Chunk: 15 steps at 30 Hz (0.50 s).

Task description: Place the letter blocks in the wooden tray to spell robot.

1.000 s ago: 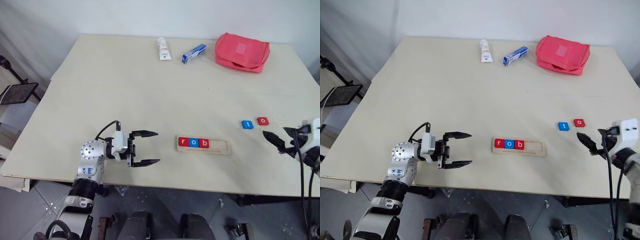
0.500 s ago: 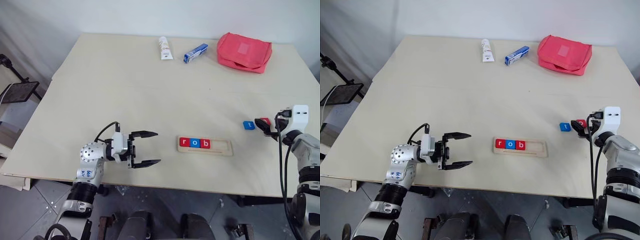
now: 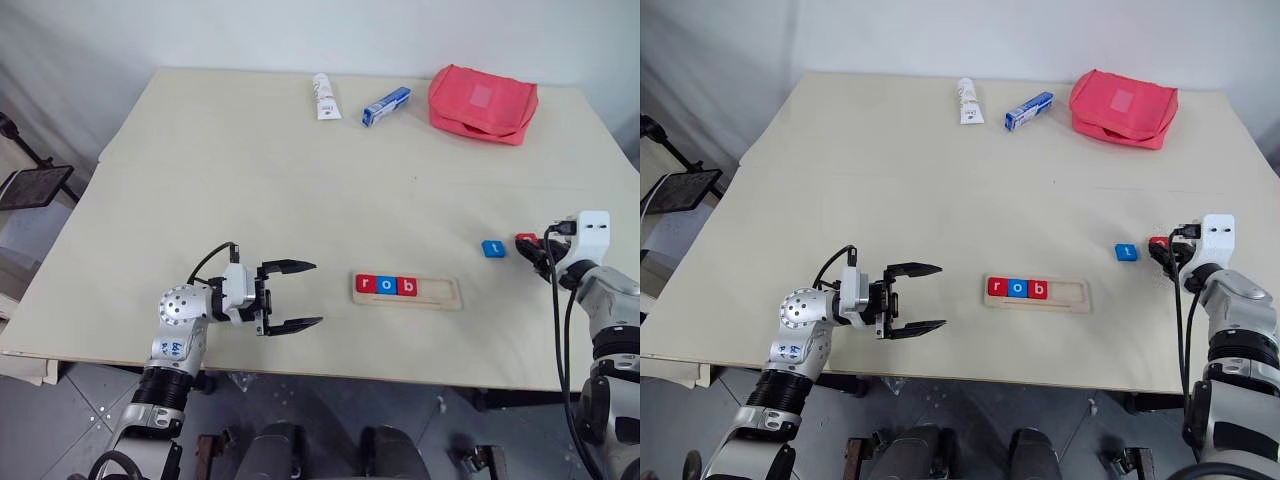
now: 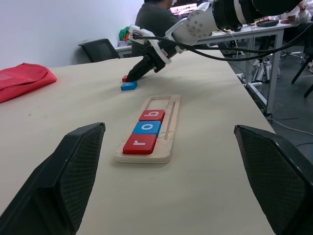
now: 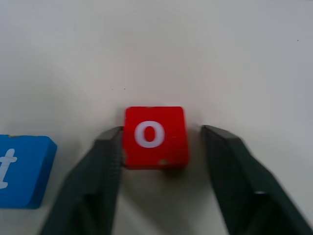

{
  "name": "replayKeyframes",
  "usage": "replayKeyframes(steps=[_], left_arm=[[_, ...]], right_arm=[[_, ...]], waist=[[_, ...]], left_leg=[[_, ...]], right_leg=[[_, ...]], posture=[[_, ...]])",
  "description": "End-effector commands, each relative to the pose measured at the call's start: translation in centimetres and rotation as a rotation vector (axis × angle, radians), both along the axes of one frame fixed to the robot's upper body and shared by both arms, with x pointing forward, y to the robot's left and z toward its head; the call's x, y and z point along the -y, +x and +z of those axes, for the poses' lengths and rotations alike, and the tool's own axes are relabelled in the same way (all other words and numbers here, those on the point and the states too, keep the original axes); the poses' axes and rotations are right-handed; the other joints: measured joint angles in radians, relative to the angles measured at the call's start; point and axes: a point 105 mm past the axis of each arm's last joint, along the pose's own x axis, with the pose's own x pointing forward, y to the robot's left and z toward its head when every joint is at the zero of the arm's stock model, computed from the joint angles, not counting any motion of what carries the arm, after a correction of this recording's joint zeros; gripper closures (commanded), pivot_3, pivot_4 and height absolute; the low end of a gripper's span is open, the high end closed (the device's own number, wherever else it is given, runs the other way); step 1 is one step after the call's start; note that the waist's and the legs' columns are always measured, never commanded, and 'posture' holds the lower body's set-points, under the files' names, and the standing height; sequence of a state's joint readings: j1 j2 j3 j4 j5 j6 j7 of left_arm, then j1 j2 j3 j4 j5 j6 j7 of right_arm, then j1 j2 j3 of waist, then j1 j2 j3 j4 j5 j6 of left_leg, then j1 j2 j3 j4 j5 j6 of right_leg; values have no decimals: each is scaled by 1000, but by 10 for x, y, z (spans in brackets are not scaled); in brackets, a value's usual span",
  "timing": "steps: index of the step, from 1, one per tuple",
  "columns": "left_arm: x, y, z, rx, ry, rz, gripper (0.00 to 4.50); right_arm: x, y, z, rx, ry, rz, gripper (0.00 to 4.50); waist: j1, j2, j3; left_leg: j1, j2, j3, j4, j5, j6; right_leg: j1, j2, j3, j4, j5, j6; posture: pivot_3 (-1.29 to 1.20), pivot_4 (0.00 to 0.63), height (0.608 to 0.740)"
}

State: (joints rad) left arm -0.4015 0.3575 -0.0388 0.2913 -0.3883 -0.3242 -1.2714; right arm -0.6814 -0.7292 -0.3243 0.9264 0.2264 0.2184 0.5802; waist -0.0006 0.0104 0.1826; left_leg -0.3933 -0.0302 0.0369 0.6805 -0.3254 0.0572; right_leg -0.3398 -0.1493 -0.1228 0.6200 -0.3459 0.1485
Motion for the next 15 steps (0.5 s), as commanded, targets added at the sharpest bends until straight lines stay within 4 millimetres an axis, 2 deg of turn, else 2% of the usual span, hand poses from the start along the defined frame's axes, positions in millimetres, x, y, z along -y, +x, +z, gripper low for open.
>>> replayKeyframes(steps=[1, 4, 7, 12, 15], left_arm=[[2, -1, 5, 21, -9, -13, 0], [3, -1, 5, 19, -7, -26, 0], [2, 0, 4, 17, -1, -34, 0], [-2, -1, 2, 10, 4, -40, 0], [-3, -3, 0, 0, 7, -47, 0]], right_arm=[[4, -3, 2, 4, -34, -14, 3043], [-2, -6, 12, 59, -35, -33, 3042], [-21, -21, 22, 113, -58, -21, 3042], [-44, -63, 34, 162, -47, -94, 3042], [-60, -89, 29, 143, -33, -125, 3042]], waist=[[0, 0, 0], [1, 0, 0], [2, 0, 0], [5, 1, 0], [8, 1, 0]], left_leg=[[0, 0, 0, 0, 0, 0], [0, 0, 0, 0, 0, 0], [-1, 0, -1, 0, 0, 0], [-2, 0, -1, 0, 0, 0], [-2, 0, -1, 0, 0, 0]], right_leg=[[0, 0, 0, 0, 0, 0], [0, 0, 0, 0, 0, 0], [-1, 0, 0, 0, 0, 0], [-2, 0, 1, 1, 0, 0], [-2, 0, 2, 1, 0, 0]], posture=[[0, 150, 740], [0, 150, 740], [0, 150, 740], [0, 150, 740], [0, 150, 740]])
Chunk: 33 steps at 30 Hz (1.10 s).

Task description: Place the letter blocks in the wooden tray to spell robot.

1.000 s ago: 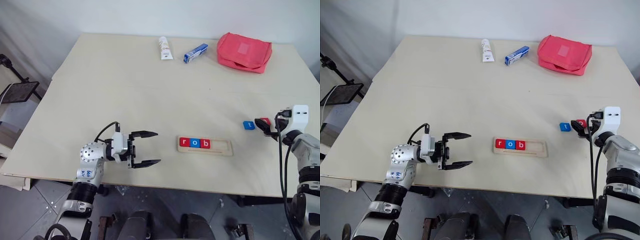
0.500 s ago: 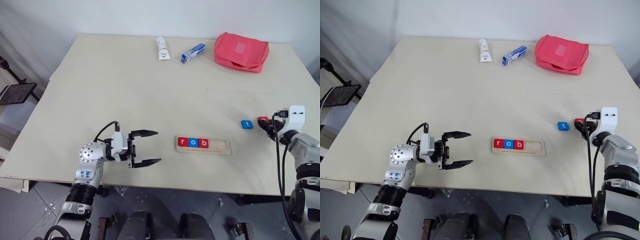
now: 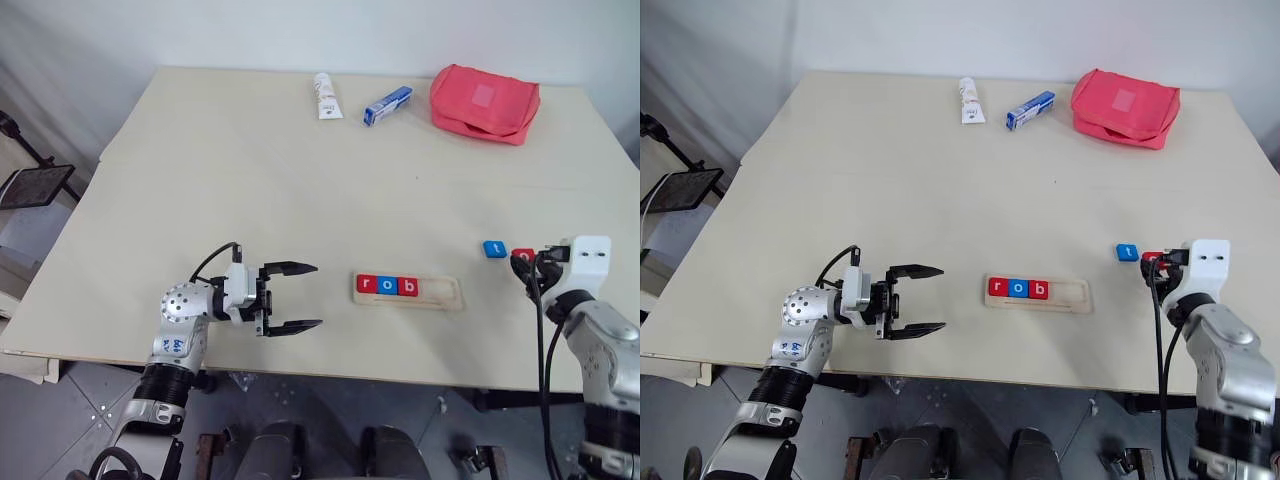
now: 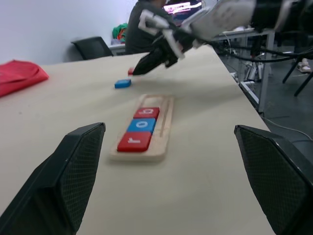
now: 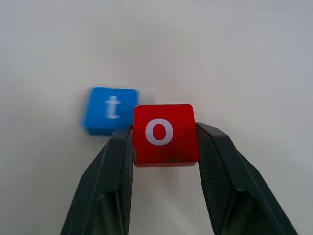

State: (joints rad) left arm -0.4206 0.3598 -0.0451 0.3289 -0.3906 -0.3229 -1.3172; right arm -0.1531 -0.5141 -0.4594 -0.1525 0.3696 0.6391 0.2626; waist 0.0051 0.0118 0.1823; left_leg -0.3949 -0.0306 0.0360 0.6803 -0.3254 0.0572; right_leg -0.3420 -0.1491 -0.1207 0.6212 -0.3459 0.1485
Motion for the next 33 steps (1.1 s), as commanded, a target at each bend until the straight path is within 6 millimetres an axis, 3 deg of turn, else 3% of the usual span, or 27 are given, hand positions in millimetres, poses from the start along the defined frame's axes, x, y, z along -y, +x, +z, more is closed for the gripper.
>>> replayKeyframes(steps=[1, 4, 7, 20, 28, 33], left_arm=[[-4, -4, 3, 14, -14, -11, 0], [-7, -4, 1, 8, -11, -14, 0], [-8, -5, 0, 4, -8, -14, 0], [-4, -7, 0, -1, -19, -14, 0], [-5, -7, 0, 2, -24, -1, 0], [-5, -7, -1, -2, -26, 0, 0]], right_arm=[[-13, -29, 16, 48, -3, -51, 3042], [-31, -54, 3, 10, 20, -61, 3042], [-38, -67, -12, -37, 33, -72, 3042], [-33, -55, -28, -52, 80, -75, 3042], [-36, -62, -21, -51, 14, 14, 194], [-45, -71, -6, -95, -129, 249, 43]], waist=[[5, 0, 0], [12, 0, 0], [14, 0, 0], [13, 0, 0], [16, 0, 0], [17, 0, 0]], left_leg=[[0, 0, 0, 0, 0, 0], [2, 0, 0, -1, 0, 0], [3, -1, 1, -2, 0, 0], [5, -1, 3, -2, 0, 0], [4, -1, 2, -3, 0, 0], [4, -2, 3, -2, 0, 0]], right_leg=[[0, 0, 1, 0, 0, 0], [0, 1, 2, 0, 0, 0], [0, 0, 5, 0, 0, 0], [0, 1, 8, 0, 0, 0], [0, 1, 8, 0, 0, 0], [1, 1, 8, 0, 0, 0]], posture=[[0, 150, 740], [0, 150, 740], [0, 150, 740], [0, 150, 740], [0, 150, 740], [0, 150, 740]])
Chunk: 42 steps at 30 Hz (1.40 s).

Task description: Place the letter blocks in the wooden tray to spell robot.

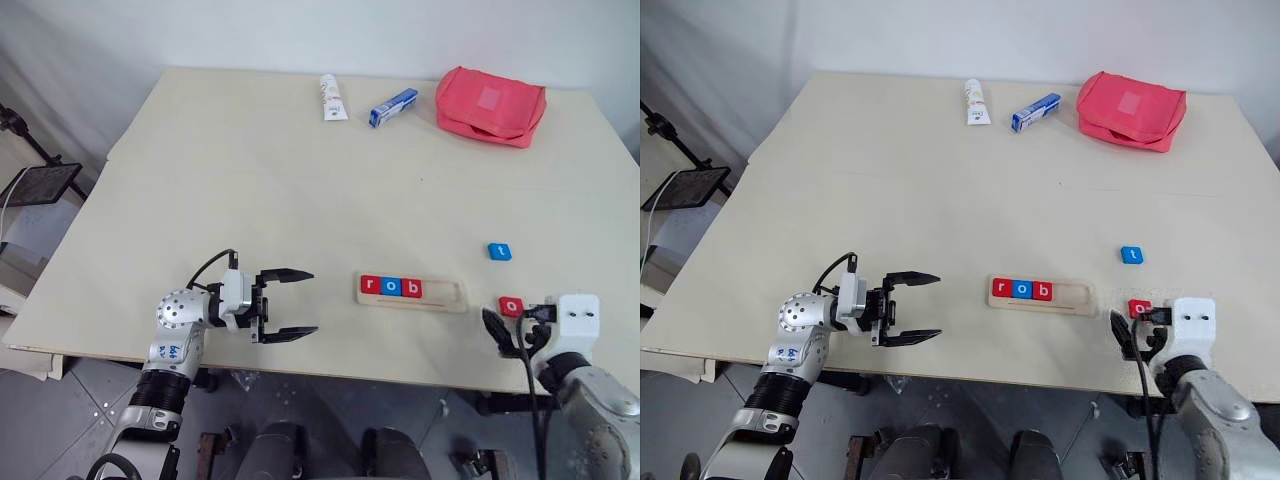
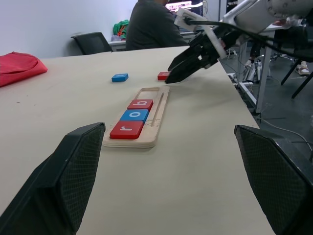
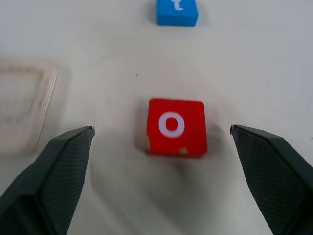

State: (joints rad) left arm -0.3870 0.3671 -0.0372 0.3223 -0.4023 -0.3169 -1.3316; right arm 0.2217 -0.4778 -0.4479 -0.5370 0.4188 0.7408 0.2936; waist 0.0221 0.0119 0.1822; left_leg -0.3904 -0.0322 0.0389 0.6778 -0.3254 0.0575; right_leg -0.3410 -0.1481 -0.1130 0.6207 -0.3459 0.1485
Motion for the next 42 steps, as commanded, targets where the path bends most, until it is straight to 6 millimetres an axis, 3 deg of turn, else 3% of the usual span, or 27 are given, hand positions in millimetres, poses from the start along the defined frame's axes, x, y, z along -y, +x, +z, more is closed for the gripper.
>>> replayKeyframes(steps=[1, 8, 15, 24, 27, 35, 42], left_arm=[[0, -2, 5, 26, -24, -3, 0], [3, 2, 5, 29, -24, -19, 0], [6, 3, 6, 42, -31, -18, 0], [-3, -6, 3, 47, -33, 41, 0], [-4, -8, 3, 45, -35, 52, 0], [-3, -9, 3, 42, -35, 50, 0], [-2, -5, 2, 41, -20, 8, 0]], right_arm=[[-10, -4, 26, 31, -111, 206, 43], [2, -3, 37, -161, -368, 638, 43], [27, 29, 38, -269, -543, 840, 43], [47, 47, 19, -452, -624, 998, 43], [50, 48, 15, -473, -632, 1013, 645], [52, 49, 20, -466, -616, 997, 3044], [29, 49, 55, -369, -584, 992, 3041]], waist=[[0, 0, 0], [0, 0, 0], [-2, -2, 0], [-5, -2, 1], [0, -2, 1], [-1, -2, 1], [1, -1, 1]], left_leg=[[0, 0, 0, 0, 0, 0], [0, 1, 2, 1, 0, 1], [0, 2, 2, 2, 0, 1], [-3, 2, 0, 2, 0, 2], [-3, 2, -1, 3, 0, 1], [2, 2, -3, 4, 0, 1], [1, 2, -3, 4, 0, 1]], right_leg=[[0, 0, 0, 0, 0, 0], [2, 0, -1, -3, 0, 0], [5, 0, -5, -9, 0, 0], [4, -1, -10, -10, 0, 1], [5, -1, -11, -10, 0, 1], [15, -1, -14, -17, 1, 2], [15, -1, -14, -17, 1, 2]], posture=[[0, 150, 740], [0, 150, 740], [0, 150, 740], [0, 150, 740], [0, 150, 740], [0, 150, 740], [0, 150, 740]])
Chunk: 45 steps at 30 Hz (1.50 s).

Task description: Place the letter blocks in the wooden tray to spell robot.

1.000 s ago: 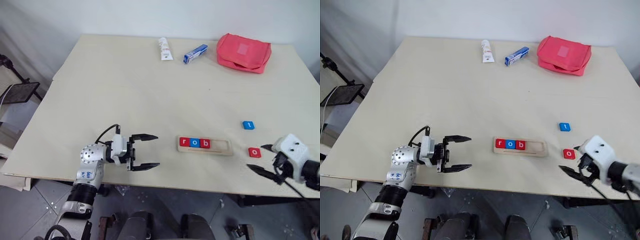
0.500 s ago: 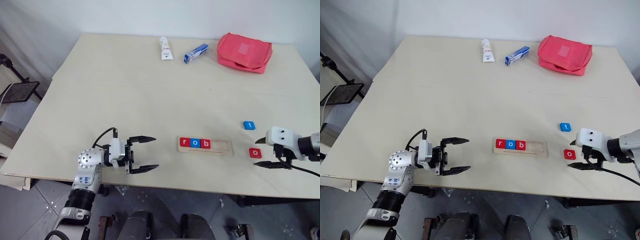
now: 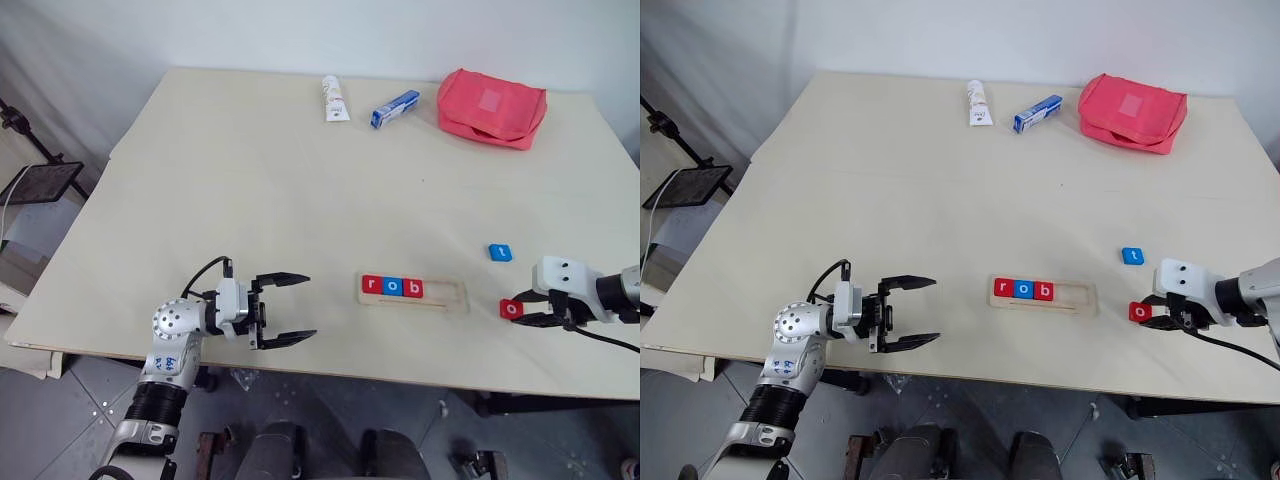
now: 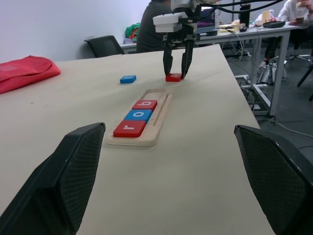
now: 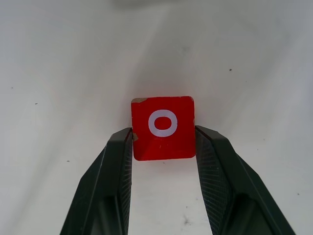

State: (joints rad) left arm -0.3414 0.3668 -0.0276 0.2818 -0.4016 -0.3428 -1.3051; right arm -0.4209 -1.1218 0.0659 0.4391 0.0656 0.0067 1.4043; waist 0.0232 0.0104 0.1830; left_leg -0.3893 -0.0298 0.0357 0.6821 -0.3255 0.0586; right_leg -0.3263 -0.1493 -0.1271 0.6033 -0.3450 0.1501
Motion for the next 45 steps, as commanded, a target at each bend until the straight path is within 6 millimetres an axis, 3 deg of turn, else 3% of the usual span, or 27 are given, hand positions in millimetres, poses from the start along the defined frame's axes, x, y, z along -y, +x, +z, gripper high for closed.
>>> replayKeyframes(steps=[1, 7, 17, 29, 42, 45], left_arm=[[0, 1, 3, 19, -3, -32, 0], [4, 8, 5, 24, 3, -64, 0], [13, 5, 5, 35, -17, -85, 0], [7, -3, 5, 38, -14, -51, 0], [10, -2, 5, 34, -19, -47, 0], [11, -1, 5, 36, -19, -46, 0]], right_arm=[[-14, 0, 35, 69, 34, 3, 3041], [-62, -2, 53, 59, 99, 46, 3041], [-103, 19, 33, 31, 43, 125, 3041], [-112, 38, 25, 41, -8, 172, 3041], [-111, 36, 32, 34, -8, 192, 3041], [-113, 33, 32, 26, -3, 201, 2002]], waist=[[0, 0, 0], [0, 1, 0], [-2, 0, 0], [-1, 0, 0], [-2, 0, 0], [-3, 0, 0]], left_leg=[[0, 0, 0, 0, 0, 0], [0, 1, 0, 0, 0, 0], [-3, 0, -2, 0, -1, -1], [-2, -1, -2, 0, -1, -1], [-2, 0, -2, -1, -1, -1], [-2, 0, -2, -1, -1, -1]], right_leg=[[0, 0, 0, 0, 0, 0], [-1, 0, -1, 0, 0, 0], [-3, 0, -1, 1, 0, 0], [-4, 0, -2, 3, 0, 0], [-4, 0, -2, 3, 0, 0], [-4, 0, -2, 3, 0, 0]], posture=[[0, 150, 740], [0, 150, 740], [0, 150, 740], [0, 150, 740], [0, 150, 740], [0, 150, 740]])
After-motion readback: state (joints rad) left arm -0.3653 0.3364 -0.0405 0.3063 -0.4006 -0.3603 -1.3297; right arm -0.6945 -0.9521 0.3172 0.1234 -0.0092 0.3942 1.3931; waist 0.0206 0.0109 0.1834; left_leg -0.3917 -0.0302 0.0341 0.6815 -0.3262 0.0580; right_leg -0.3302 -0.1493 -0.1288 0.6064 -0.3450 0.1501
